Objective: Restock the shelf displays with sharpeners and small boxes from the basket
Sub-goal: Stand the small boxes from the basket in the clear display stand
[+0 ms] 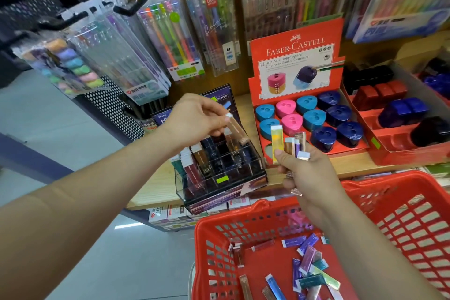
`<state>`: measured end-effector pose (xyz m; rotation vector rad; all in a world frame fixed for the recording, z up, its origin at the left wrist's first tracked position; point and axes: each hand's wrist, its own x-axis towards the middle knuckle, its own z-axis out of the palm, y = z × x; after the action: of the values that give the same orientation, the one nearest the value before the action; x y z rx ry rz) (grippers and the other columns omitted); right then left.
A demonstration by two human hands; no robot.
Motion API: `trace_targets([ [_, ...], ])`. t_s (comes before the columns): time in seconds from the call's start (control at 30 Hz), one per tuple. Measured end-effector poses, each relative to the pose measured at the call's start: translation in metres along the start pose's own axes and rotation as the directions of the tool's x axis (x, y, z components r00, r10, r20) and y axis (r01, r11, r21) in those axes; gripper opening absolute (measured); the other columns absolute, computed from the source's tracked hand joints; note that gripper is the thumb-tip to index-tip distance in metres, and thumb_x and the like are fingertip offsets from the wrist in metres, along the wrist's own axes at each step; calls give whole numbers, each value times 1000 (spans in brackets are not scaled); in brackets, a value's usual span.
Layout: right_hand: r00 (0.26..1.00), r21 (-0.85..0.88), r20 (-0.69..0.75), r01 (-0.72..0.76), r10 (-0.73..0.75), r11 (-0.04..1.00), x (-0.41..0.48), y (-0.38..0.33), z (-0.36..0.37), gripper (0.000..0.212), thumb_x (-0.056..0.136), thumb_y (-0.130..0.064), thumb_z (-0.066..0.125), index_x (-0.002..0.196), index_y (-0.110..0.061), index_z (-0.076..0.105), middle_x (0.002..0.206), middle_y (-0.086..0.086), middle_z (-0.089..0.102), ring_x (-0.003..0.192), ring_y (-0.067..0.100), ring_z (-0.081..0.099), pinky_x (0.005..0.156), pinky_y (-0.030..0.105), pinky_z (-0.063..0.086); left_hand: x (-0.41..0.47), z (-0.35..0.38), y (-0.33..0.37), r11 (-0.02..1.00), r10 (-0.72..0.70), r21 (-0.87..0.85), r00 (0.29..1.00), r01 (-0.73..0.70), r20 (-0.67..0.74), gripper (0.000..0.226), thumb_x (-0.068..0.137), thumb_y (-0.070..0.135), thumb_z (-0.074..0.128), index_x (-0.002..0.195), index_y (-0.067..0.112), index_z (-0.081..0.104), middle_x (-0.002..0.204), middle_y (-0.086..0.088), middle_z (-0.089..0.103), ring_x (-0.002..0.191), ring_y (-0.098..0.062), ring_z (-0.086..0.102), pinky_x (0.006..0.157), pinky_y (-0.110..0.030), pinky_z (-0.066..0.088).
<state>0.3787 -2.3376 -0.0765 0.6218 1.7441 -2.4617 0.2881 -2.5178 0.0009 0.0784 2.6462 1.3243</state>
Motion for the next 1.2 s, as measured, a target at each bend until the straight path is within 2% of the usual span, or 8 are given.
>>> trace_targets([
  [0.3,1000,50,-13,-24,25,998,-1,2,-5,13,86,-9,70,96,-9,63,82,8,53,53,7,40,38,17,27,2,3,-7,848,265,486,963,-210,-47,7,85,25,71,86,19,74,75,10,69,75,-7,65,90,-38,52],
  [0.63,998,86,58,-42,37,995,-10,3,1,11,82,-13,74,80,-14,63,62,-2,45,52,9,36,39,16,22,-1,12,-13,726,303,633,951,-268,56,15,89,27,66,98,17,71,88,3,70,82,-10,64,83,-30,54],
  [0.77,997,77,73,-43,38,996,-14,3,3,11,82,-11,73,82,-12,62,61,-1,43,49,8,36,38,16,24,0,23,-19,550,352,772,926,-320,133,16,91,32,61,97,17,65,92,2,64,86,-17,60,78,-37,52],
  [0.87,997,68,72,-44,39,997,-17,2,5,12,83,-10,73,85,-11,62,59,-3,44,48,7,36,37,15,24,2,23,-16,503,325,815,937,-288,131,17,90,33,62,98,18,63,95,2,60,89,-17,58,78,-36,51],
  [0.93,996,63,80,-47,42,997,-19,1,6,12,82,-10,73,86,-11,62,59,-2,44,49,7,35,37,16,23,-1,19,-7,713,251,661,965,-234,71,18,90,33,63,97,17,68,93,3,65,84,-12,60,77,-32,53],
  [1.0,994,64,98,-54,48,996,-20,-2,7,13,81,-11,74,85,-12,62,62,0,44,50,9,35,38,16,23,-10,13,7,983,23,177,987,-51,160,22,93,30,60,94,12,72,88,-3,70,72,-9,62,68,-25,56],
  [1.07,991,58,126,-56,48,997,-22,-5,9,13,81,-11,75,83,-13,63,64,3,44,49,9,36,37,16,24,-21,8,16,991,-43,-103,946,80,320,24,92,29,60,91,9,72,83,-8,70,67,-12,62,62,-21,54],
  [1.2,985,8,167,-38,36,999,-25,-11,14,10,82,-10,74,84,-13,65,64,1,48,50,8,37,37,16,26,-33,5,20,986,9,-163,952,43,305,10,83,10,70,92,6,71,72,-6,69,66,-13,66,61,-20,55],
])
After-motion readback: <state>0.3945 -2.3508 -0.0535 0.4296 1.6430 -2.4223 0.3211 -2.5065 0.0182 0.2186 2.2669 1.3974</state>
